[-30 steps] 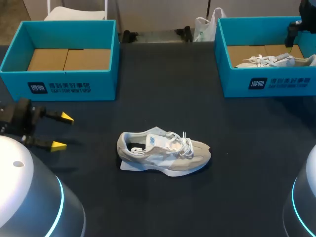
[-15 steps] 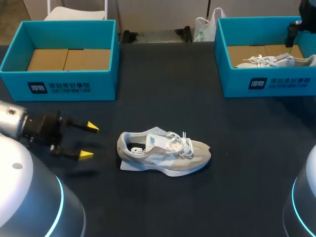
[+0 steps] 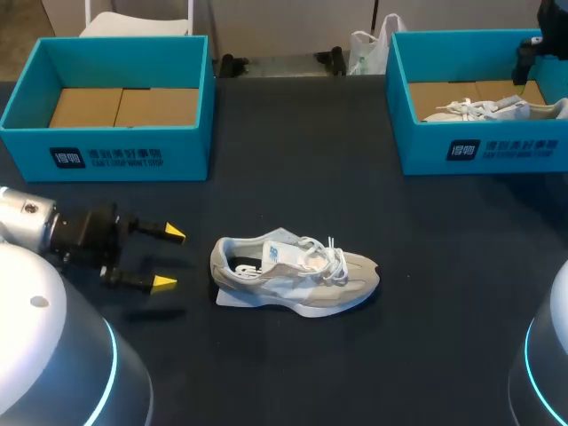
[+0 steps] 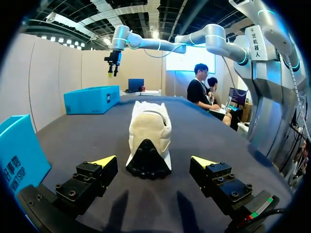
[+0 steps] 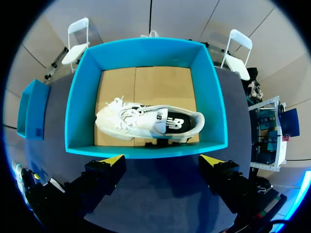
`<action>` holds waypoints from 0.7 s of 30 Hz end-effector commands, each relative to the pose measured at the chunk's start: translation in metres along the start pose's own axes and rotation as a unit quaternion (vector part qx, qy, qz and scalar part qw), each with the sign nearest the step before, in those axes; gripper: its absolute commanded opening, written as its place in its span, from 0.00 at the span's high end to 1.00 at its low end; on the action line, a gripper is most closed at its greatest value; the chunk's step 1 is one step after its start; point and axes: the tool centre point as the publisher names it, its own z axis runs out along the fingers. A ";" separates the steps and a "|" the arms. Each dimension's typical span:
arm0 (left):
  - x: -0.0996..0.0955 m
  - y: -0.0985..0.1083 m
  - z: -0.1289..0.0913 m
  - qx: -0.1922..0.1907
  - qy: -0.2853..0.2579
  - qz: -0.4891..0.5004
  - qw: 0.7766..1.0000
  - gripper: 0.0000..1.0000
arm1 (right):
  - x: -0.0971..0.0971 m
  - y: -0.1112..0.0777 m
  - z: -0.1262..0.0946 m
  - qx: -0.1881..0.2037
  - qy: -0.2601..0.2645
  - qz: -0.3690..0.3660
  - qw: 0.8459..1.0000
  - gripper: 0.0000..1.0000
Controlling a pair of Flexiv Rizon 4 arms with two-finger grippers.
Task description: Take the shoe out of the shoebox, open the shoe tongue, remove and reinsert the insole, then place the shoe into the shoebox
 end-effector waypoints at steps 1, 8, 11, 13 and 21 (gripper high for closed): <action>0.000 0.000 0.000 0.000 0.000 0.000 1.000 0.00 | 0.000 0.001 0.000 0.001 0.000 0.000 1.000 0.00; -0.001 0.006 0.002 0.006 0.010 0.015 1.000 0.00 | 0.000 0.001 0.000 0.001 0.000 0.000 1.000 0.00; -0.003 0.012 0.007 0.003 0.013 0.022 1.000 0.00 | 0.000 0.001 0.000 0.001 0.000 0.000 1.000 0.00; -0.003 0.015 0.011 0.010 0.017 0.029 0.999 0.00 | 0.000 0.001 0.000 0.001 0.000 0.000 1.000 0.00; -0.007 0.021 0.031 0.028 0.023 0.033 0.999 0.00 | 0.000 0.001 0.000 0.001 0.000 0.000 1.000 0.00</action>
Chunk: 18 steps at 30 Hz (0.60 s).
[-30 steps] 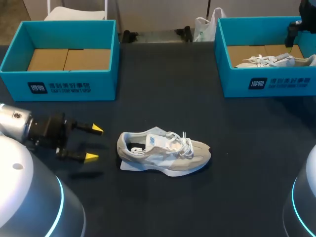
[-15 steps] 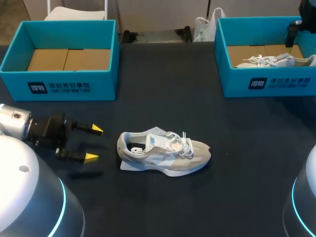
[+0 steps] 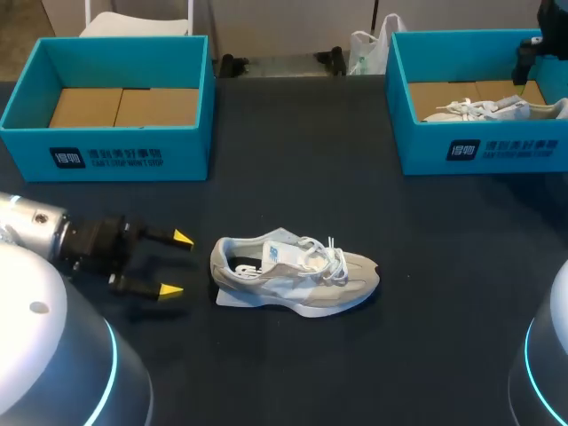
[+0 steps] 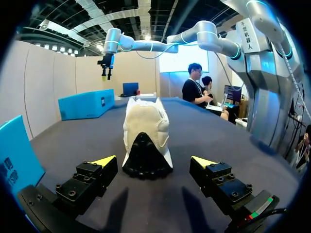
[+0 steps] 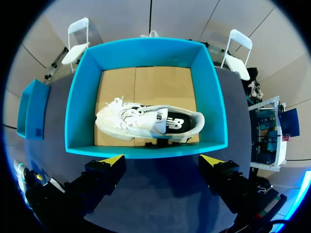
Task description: Take the shoe out of the shoebox, open the shoe tongue, remove and reinsert the insole, then place the shoe into the shoebox
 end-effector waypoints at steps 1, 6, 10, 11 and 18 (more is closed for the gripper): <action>-0.008 0.008 0.014 0.009 0.006 0.000 1.000 0.00 | 0.000 0.001 0.000 0.001 0.000 0.000 1.000 0.00; -0.011 0.009 0.029 0.014 0.005 -0.003 1.000 0.00 | 0.000 0.001 0.000 0.001 0.000 0.000 1.000 0.00; -0.012 0.005 0.039 0.016 0.004 -0.004 1.000 0.00 | 0.000 0.001 0.000 0.001 0.000 0.000 1.000 0.00; -0.013 0.005 0.042 0.018 0.000 -0.006 1.000 0.00 | 0.000 0.001 0.000 0.001 0.000 0.000 1.000 0.00; -0.014 0.000 0.055 0.016 -0.007 -0.009 1.000 0.00 | 0.000 0.001 0.000 0.001 0.000 0.000 1.000 0.00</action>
